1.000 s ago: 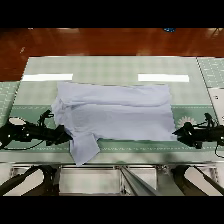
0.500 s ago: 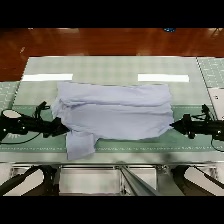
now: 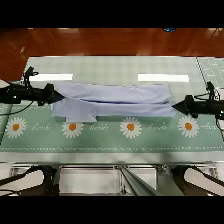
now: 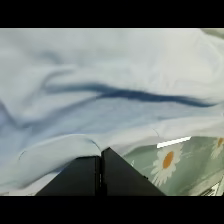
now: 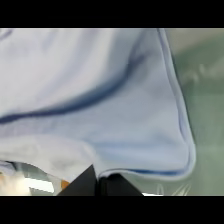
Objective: Fold the shirts.
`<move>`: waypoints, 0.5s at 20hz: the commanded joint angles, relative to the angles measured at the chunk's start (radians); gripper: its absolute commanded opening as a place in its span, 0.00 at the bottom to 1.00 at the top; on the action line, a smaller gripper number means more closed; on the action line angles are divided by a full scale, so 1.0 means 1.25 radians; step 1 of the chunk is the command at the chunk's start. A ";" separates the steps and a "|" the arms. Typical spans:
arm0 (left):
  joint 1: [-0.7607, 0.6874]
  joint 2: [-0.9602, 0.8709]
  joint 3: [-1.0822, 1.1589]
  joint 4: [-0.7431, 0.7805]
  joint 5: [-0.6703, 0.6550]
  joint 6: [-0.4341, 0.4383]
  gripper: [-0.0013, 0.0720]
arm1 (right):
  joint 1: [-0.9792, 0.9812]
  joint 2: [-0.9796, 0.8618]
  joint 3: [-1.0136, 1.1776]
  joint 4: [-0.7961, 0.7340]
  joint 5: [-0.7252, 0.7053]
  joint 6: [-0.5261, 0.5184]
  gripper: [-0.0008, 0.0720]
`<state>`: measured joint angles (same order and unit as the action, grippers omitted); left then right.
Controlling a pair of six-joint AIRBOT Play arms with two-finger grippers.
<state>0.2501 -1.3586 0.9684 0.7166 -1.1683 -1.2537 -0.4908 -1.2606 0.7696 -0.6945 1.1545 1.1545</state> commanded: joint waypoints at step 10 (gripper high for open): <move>-0.036 -0.322 0.381 -0.008 0.004 -0.076 0.04 | 0.108 -0.291 0.356 0.012 -0.079 0.090 0.05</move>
<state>0.2073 -1.7061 1.3716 0.7055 -1.1553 -1.3365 -0.3626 -1.5700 1.1481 -0.6830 1.0657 1.2503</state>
